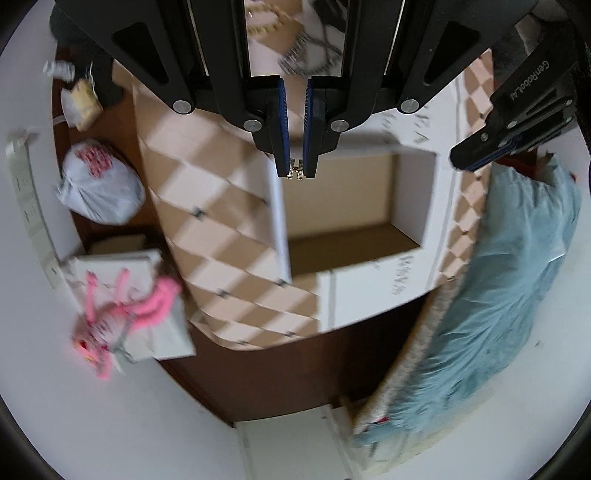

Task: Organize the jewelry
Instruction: 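Carry the gold stud into the box with the right tool while the left tool drops the ring in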

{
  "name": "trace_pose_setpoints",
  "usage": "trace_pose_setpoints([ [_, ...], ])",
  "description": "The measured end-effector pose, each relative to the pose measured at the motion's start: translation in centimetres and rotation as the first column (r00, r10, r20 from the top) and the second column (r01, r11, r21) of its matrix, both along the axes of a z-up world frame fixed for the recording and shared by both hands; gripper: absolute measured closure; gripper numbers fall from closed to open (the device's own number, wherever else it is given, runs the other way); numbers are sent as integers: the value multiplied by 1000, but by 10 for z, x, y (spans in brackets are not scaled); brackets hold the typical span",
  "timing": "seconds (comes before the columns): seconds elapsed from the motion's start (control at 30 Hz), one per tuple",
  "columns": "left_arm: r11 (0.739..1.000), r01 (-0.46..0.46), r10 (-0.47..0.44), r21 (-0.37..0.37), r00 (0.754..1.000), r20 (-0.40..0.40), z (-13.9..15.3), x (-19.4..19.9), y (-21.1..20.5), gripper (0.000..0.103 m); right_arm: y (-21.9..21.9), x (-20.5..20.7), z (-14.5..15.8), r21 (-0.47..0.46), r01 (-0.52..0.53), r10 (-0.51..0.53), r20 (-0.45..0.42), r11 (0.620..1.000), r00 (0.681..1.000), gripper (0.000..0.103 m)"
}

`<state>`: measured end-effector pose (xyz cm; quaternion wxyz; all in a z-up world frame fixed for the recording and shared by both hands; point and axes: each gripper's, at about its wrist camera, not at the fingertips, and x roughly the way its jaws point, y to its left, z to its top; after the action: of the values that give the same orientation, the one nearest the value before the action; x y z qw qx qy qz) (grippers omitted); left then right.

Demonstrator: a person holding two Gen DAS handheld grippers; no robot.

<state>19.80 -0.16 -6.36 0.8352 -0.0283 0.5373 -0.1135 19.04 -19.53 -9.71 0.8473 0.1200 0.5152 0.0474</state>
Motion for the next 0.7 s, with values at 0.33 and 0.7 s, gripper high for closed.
trace_pose_setpoints([
  [0.33, 1000, -5, 5, -3, 991, -133, -43, 66, -4, 93, 20, 81, -39, -6, -101, 99, -135, 995, 986, 96],
  [0.7, 997, -27, 30, 66, 998, -54, -15, 81, -2, 31, 13, 99, -25, -32, -73, 68, -127, 997, 990, 72],
])
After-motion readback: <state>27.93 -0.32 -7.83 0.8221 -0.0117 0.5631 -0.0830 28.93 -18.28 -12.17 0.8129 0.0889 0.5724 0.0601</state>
